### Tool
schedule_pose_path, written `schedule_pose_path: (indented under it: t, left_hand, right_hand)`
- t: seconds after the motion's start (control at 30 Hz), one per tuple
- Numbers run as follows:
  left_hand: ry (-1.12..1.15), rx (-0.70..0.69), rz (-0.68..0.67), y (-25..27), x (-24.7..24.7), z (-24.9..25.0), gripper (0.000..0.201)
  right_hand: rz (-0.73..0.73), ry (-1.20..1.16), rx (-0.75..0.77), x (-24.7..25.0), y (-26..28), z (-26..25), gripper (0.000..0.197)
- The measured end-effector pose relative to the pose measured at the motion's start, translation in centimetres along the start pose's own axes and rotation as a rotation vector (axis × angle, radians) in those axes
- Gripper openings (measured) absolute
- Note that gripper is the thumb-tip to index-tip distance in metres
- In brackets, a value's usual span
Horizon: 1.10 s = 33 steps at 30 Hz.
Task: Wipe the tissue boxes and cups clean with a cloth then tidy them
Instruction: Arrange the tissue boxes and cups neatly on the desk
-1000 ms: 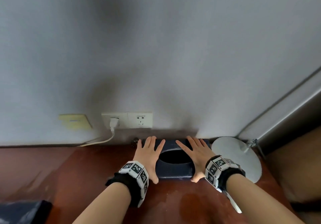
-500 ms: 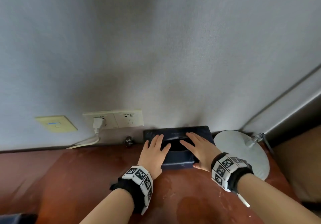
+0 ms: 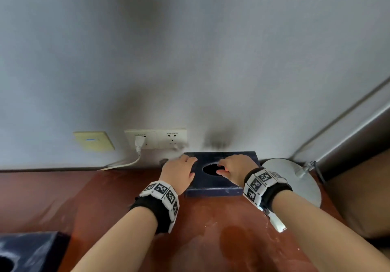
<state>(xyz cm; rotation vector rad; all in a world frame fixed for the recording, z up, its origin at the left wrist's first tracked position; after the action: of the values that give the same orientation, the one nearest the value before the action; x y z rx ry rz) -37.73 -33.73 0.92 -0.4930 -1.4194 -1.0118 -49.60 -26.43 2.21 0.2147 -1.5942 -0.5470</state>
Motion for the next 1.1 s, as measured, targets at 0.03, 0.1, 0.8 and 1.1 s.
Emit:
schedule_pose_path:
  t: [0.03, 0.1, 0.8, 1.1]
  left_hand:
    - [0.004, 0.020, 0.019, 1.1, 0.8, -1.1, 0.047]
    - [0.008, 0.067, 0.035, 3.7, 1.6, -3.5, 0.044]
    - [0.020, 0.396, -0.454, 33.7, -9.2, -32.6, 0.135]
    - [-0.084, 0.402, -0.235, 33.9, -10.0, -35.1, 0.050]
  right_hand:
    - [0.025, 0.008, 0.010, 0.8, 0.0, -1.3, 0.036]
    - [0.055, 0.030, 0.045, 2.1, -0.1, -4.4, 0.034]
    - [-0.253, 0.157, 0.437, -4.7, -2.5, -47.1, 0.129]
    - [-0.316, 0.239, 0.253, -8.0, -5.4, -49.7, 0.139]
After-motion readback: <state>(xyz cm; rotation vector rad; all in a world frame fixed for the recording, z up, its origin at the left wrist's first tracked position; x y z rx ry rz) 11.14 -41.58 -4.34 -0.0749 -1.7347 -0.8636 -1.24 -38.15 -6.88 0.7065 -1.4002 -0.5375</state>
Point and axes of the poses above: each hand's wrist, its own y-axis away from the middle knuckle, its own x-axis out of the back of the hand, z = x × y, the point moved 7 cm from there along -y, towards the middle knuckle, and after that the axes turned 9 degrees about -z, right-handed, at the moved point
